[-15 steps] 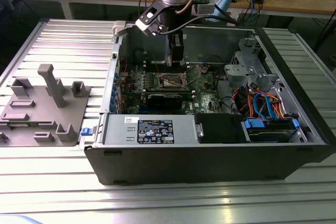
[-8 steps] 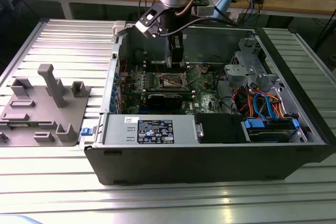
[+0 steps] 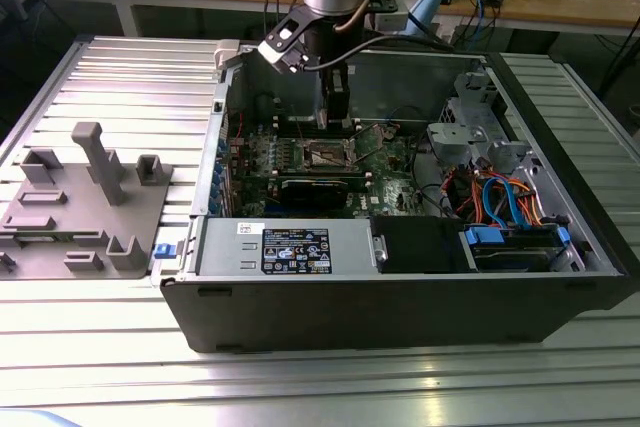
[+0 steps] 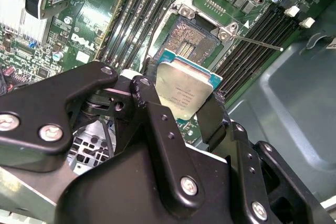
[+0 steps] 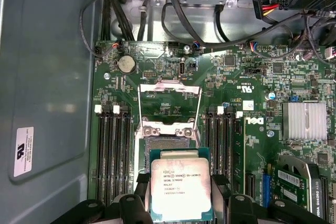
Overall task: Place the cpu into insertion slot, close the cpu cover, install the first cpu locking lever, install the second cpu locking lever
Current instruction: 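Place the cpu into insertion slot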
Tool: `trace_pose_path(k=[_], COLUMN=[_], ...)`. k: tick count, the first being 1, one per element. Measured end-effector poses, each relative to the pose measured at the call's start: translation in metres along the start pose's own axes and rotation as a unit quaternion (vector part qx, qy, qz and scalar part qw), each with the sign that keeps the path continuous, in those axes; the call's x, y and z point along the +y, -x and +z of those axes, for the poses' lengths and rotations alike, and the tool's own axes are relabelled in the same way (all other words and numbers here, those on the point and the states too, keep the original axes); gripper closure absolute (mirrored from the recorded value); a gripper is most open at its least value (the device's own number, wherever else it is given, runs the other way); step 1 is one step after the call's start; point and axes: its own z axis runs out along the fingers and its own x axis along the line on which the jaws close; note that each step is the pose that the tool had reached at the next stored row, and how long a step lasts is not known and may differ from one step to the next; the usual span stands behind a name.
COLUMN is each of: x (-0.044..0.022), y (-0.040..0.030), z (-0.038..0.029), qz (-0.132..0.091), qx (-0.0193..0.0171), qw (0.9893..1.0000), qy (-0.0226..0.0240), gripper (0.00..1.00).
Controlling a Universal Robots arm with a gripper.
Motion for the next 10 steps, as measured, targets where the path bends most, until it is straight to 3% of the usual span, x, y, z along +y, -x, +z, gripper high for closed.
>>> trace_pose_path(k=[10], x=[0.0001], y=[0.0000], z=[0.0025], qz=[0.000], qx=[0.0000], qw=[1.0000], qy=[0.0000], gripper=[0.45])
